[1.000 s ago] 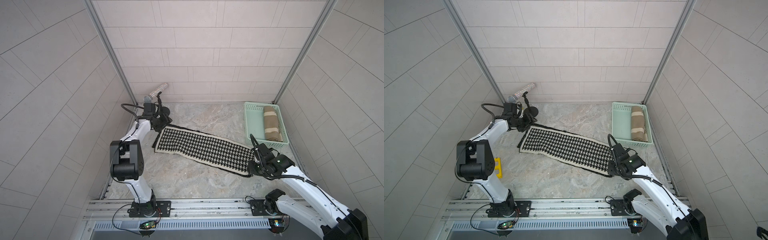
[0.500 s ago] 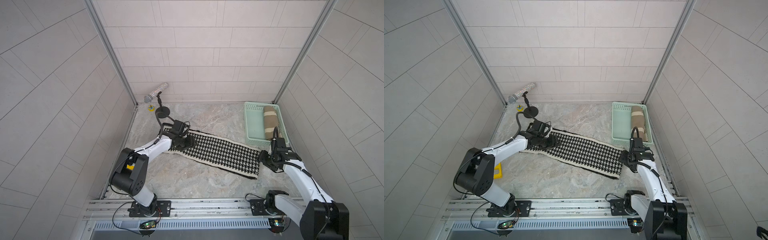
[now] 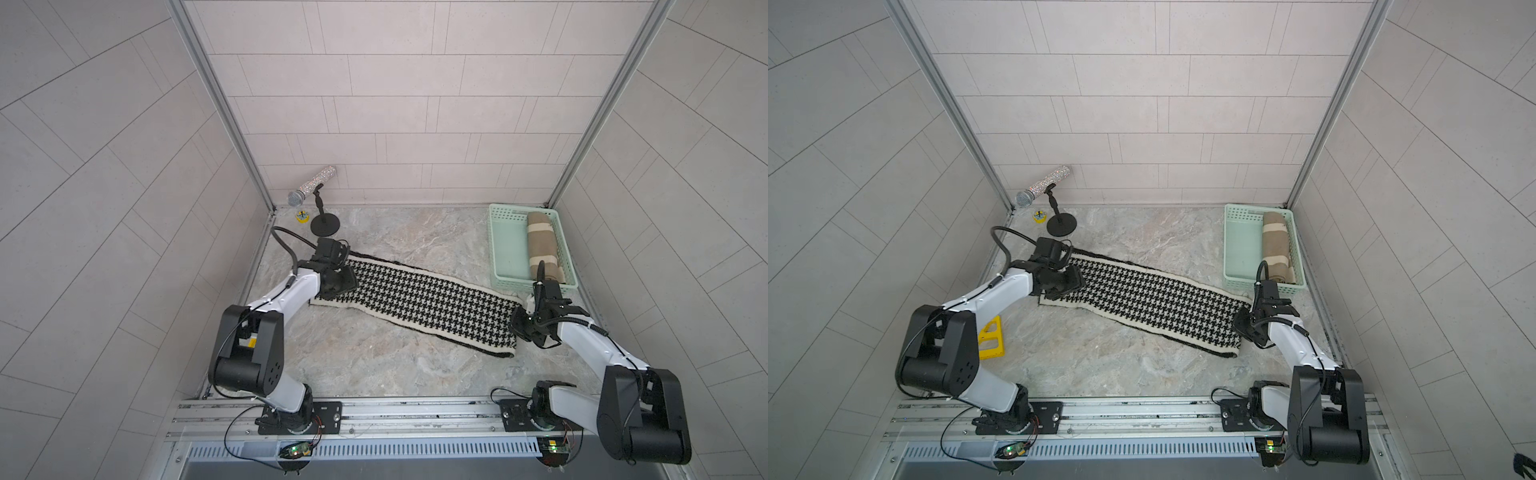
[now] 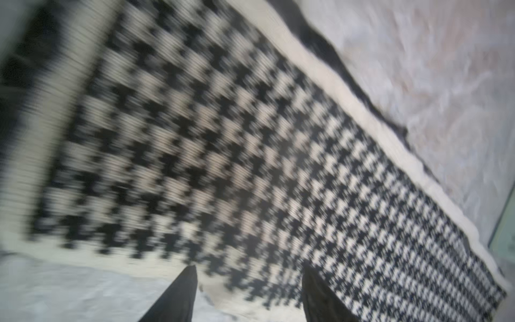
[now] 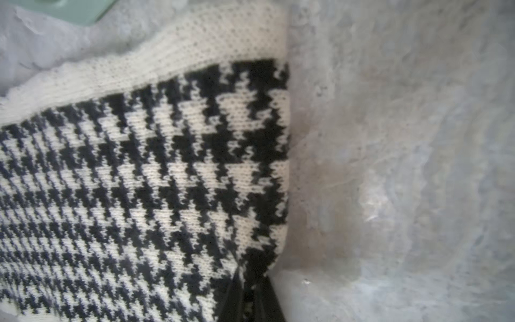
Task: Roll up the scarf and place it into the basket
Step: Fold the scarf at the center of the board.
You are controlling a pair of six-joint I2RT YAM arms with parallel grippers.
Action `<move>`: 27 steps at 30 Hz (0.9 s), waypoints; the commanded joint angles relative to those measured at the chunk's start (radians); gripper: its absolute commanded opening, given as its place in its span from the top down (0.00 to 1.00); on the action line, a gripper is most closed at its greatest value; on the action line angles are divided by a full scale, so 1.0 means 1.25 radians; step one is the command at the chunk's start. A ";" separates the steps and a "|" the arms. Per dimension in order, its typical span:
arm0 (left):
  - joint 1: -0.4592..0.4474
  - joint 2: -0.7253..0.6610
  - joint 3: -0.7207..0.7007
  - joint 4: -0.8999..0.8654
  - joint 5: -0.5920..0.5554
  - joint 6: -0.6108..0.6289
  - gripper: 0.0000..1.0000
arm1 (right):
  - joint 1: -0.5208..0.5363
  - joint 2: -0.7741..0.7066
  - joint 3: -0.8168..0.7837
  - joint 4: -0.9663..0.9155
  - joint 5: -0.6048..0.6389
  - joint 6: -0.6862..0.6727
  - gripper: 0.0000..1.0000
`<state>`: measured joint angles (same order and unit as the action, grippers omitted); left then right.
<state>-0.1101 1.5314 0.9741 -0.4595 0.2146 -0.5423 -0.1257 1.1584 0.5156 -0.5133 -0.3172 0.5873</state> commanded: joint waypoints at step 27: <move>0.113 0.237 0.155 -0.051 -0.158 0.062 0.57 | -0.023 0.018 0.013 -0.012 0.064 -0.038 1.00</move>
<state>0.0261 1.7981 1.1435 -0.4999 0.0216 -0.4831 -0.1471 1.1828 0.5247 -0.5167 -0.2680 0.5457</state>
